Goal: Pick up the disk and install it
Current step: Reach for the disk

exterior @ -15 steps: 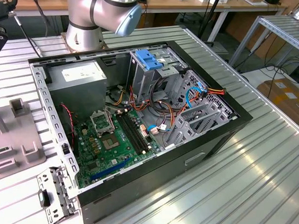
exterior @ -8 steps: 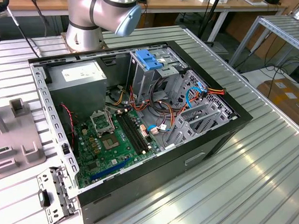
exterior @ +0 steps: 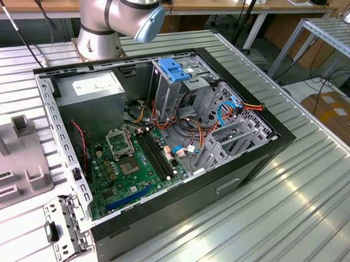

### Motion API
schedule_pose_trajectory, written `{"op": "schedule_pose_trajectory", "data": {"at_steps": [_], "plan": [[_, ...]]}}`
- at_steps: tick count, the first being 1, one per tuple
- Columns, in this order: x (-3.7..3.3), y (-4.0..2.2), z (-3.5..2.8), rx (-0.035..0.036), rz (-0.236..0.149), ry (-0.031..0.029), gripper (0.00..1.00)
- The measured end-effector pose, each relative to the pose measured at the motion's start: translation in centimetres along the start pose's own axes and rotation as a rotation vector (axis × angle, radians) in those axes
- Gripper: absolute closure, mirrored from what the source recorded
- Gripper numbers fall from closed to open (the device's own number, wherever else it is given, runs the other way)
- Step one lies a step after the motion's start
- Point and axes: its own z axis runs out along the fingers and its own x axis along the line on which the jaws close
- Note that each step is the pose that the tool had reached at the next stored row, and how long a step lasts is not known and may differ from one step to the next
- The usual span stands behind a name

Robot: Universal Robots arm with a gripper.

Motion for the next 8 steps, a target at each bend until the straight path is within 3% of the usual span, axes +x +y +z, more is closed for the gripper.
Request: {"op": "schedule_pose_trajectory", "data": {"at_steps": [8], "plan": [[1.37,-0.10,0.07,-0.0001,0.000,-0.0001,0.89]]}}
